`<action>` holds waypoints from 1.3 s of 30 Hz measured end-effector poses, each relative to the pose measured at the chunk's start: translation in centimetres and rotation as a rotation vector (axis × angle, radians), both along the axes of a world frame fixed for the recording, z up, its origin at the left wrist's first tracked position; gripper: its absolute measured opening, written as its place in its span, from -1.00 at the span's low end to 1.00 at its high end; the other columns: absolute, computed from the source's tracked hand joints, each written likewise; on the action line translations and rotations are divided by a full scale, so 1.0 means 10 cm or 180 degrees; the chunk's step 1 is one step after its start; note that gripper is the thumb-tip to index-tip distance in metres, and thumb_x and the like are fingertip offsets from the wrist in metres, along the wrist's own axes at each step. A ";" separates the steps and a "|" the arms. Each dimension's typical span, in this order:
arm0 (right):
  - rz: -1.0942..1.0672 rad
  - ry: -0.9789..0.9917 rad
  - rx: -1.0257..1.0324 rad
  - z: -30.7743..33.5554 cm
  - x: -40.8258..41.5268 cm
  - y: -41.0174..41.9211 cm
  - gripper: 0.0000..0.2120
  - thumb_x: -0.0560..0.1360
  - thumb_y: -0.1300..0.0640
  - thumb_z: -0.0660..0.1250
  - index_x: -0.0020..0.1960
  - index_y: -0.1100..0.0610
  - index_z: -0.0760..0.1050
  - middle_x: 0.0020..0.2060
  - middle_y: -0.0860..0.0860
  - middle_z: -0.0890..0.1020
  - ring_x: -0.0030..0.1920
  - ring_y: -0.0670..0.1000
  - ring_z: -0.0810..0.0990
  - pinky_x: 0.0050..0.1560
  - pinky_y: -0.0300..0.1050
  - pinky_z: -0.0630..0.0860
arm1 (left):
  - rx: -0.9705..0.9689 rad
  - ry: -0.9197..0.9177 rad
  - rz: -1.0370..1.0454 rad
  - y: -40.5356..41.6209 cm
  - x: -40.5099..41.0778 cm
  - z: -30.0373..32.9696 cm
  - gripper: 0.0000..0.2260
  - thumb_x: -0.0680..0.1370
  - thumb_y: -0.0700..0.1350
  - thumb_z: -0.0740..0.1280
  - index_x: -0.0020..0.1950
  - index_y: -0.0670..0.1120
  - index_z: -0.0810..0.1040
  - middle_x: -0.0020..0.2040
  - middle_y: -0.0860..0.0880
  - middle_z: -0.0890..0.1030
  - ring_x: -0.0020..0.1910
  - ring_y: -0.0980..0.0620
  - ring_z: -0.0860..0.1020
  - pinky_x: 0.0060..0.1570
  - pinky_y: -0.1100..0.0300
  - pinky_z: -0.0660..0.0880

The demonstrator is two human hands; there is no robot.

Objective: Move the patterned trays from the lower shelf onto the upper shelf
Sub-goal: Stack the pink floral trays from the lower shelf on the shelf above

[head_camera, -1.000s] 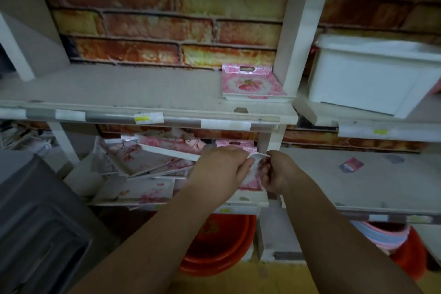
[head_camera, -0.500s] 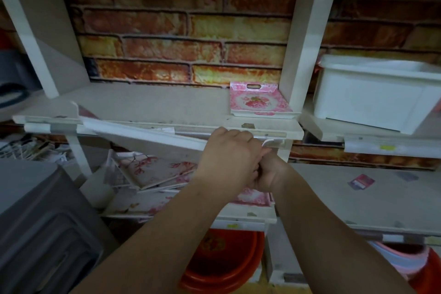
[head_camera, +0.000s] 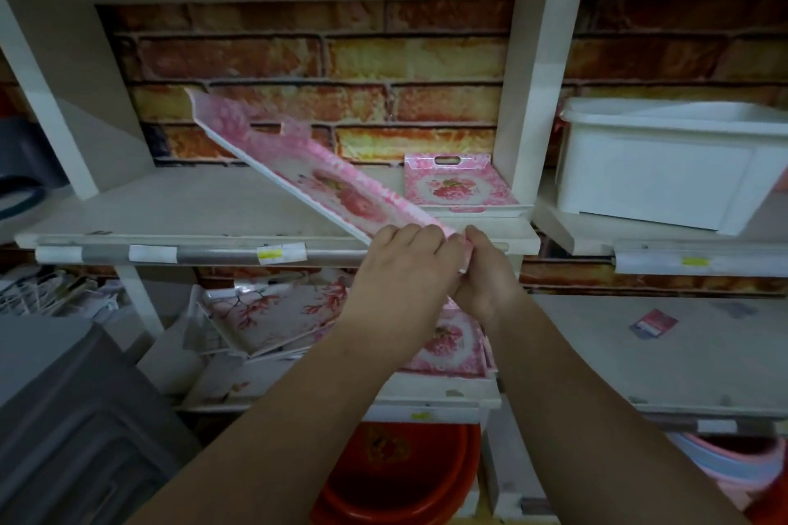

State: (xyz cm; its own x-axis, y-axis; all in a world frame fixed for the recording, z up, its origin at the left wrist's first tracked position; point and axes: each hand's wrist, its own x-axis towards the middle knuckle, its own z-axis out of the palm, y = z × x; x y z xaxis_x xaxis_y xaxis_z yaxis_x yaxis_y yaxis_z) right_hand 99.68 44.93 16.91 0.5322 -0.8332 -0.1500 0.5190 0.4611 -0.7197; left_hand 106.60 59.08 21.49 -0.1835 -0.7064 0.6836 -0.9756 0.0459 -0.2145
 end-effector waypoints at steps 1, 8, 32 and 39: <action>-0.0091 0.0032 -0.0091 0.02 0.00 -0.07 -0.63 0.67 -0.04 0.09 0.04 0.21 0.52 -0.16 0.03 0.65 -0.09 0.16 0.68 -0.04 -0.04 0.64 | 0.0003 0.0031 0.0019 -0.05 0.03 -0.01 -0.56 0.12 -0.32 0.57 -0.06 -0.14 0.55 -0.23 -0.10 0.56 -0.23 -0.15 0.56 -0.14 0.04 0.49; -0.0399 0.0393 -0.0929 0.12 0.15 -0.65 -0.58 0.67 -0.02 0.08 -0.19 0.21 0.49 -0.33 0.12 0.59 -0.27 0.10 0.59 -0.12 0.00 0.58 | 0.0380 0.0133 0.0850 -0.73 0.25 -0.06 -0.71 0.39 -0.23 0.29 0.11 -0.10 0.46 0.05 -0.10 0.52 0.10 -0.16 0.45 0.12 -0.02 0.32; -0.2346 0.3385 -0.5457 0.68 -0.01 -1.71 -0.77 0.50 -0.09 0.36 -0.16 0.07 0.57 -0.19 -0.01 0.57 -0.15 0.00 0.50 -0.11 -0.09 0.46 | 0.0320 -0.0015 0.1299 -2.59 0.84 0.33 -0.88 0.50 -0.26 0.26 -0.09 -0.05 0.52 -0.28 -0.04 0.54 -0.30 -0.12 0.53 -0.34 0.15 0.32; -0.1842 0.4688 -0.5359 0.60 0.18 -1.88 -0.79 0.48 0.15 0.37 0.10 -0.02 0.56 -0.05 -0.04 0.59 0.05 0.07 0.52 0.13 0.02 0.30 | 0.0322 -0.0114 0.1076 -2.55 1.03 0.27 -0.87 0.46 -0.29 0.32 -0.14 -0.05 0.53 -0.31 -0.04 0.55 -0.36 -0.10 0.49 -0.36 0.17 0.29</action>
State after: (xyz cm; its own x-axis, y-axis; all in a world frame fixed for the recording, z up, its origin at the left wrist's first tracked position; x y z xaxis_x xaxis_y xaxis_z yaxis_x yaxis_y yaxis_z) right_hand 101.51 26.09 22.88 0.4916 -0.5580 0.6685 -0.7206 -0.6918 -0.0475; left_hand 116.91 33.58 24.16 0.0496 -0.7950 0.6045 -0.9313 -0.2555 -0.2597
